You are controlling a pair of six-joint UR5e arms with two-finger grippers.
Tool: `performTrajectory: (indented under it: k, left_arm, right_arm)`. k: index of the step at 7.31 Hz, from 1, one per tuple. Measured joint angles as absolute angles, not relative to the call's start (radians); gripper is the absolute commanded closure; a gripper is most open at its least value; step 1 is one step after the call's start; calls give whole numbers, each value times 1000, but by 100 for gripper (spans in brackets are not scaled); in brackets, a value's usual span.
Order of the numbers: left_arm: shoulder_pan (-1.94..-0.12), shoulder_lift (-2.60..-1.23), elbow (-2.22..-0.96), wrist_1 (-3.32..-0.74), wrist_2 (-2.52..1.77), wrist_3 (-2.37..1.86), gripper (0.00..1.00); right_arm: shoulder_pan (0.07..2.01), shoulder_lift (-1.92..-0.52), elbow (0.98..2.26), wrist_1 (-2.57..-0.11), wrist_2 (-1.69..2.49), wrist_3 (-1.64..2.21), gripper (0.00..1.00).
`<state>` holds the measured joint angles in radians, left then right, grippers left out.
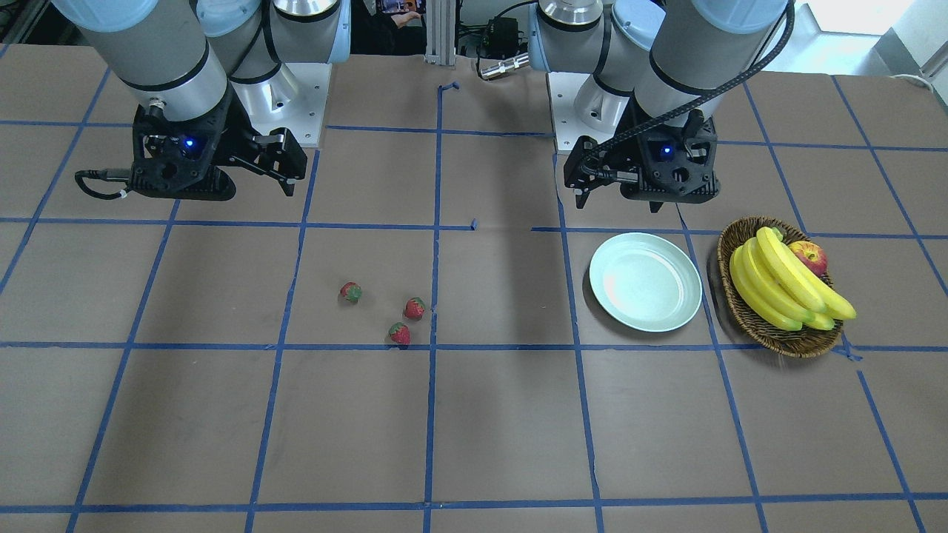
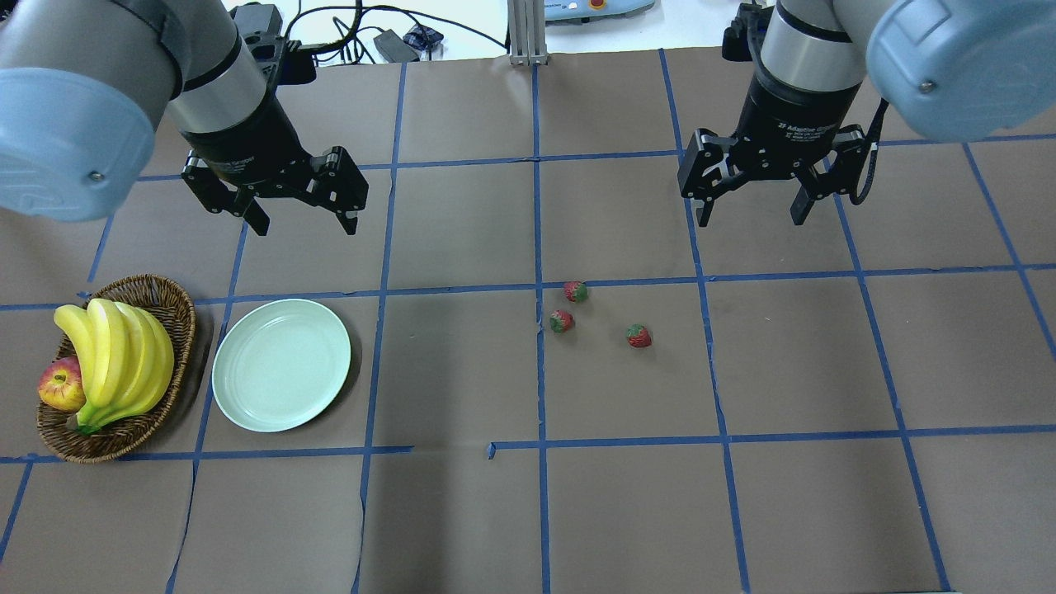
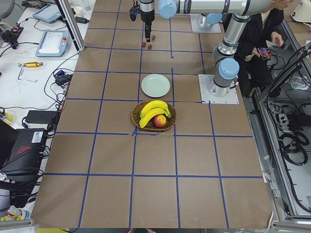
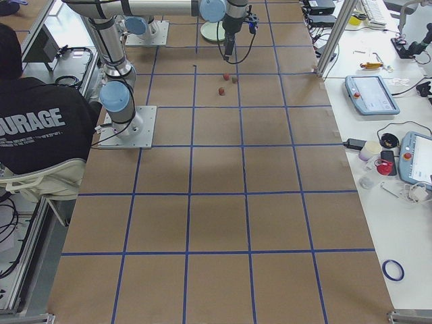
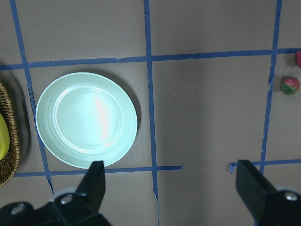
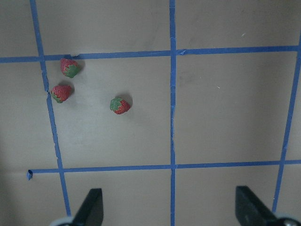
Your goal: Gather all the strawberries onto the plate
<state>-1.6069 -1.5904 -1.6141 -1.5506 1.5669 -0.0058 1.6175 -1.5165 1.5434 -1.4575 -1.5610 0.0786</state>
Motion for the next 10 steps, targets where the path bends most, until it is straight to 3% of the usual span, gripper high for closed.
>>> performTrajectory:
  k: [10]
  left_arm:
    - [-1611,-1594,-1617,-1551,1565,0,0]
  right_arm:
    - [1612,-1510,1546,-1490,-1611,63,0]
